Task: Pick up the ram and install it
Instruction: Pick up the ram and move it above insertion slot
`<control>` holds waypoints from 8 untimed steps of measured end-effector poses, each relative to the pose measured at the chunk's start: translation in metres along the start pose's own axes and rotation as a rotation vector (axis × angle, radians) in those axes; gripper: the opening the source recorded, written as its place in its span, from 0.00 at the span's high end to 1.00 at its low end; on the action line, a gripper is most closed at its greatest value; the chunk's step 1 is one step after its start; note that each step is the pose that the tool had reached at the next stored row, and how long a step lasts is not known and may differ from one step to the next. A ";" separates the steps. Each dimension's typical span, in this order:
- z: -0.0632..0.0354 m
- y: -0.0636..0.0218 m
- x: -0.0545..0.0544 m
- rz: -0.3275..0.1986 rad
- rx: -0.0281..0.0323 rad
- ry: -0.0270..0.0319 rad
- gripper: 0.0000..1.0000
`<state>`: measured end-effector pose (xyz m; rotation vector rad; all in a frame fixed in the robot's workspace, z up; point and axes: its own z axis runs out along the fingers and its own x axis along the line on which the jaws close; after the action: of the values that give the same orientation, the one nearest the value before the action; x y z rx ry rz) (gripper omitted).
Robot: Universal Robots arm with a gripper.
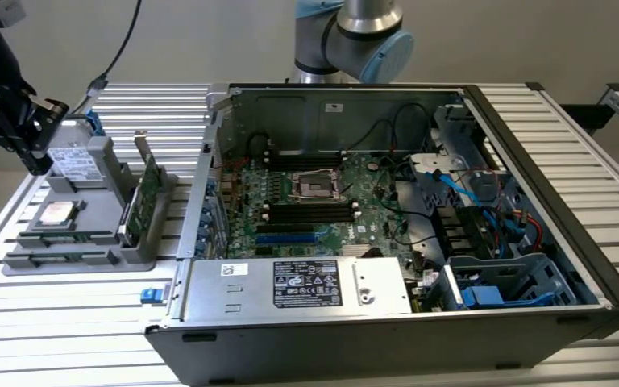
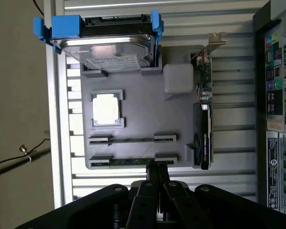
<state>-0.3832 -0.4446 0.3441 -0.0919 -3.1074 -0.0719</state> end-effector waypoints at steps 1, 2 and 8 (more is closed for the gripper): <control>0.0000 0.0000 0.000 0.000 0.0000 0.0000 0.90; 0.0000 0.0000 0.000 0.000 0.0000 0.0000 0.90; 0.0000 0.0000 0.000 0.000 0.0000 0.0000 0.90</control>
<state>-0.3832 -0.4446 0.3441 -0.0912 -3.1074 -0.0718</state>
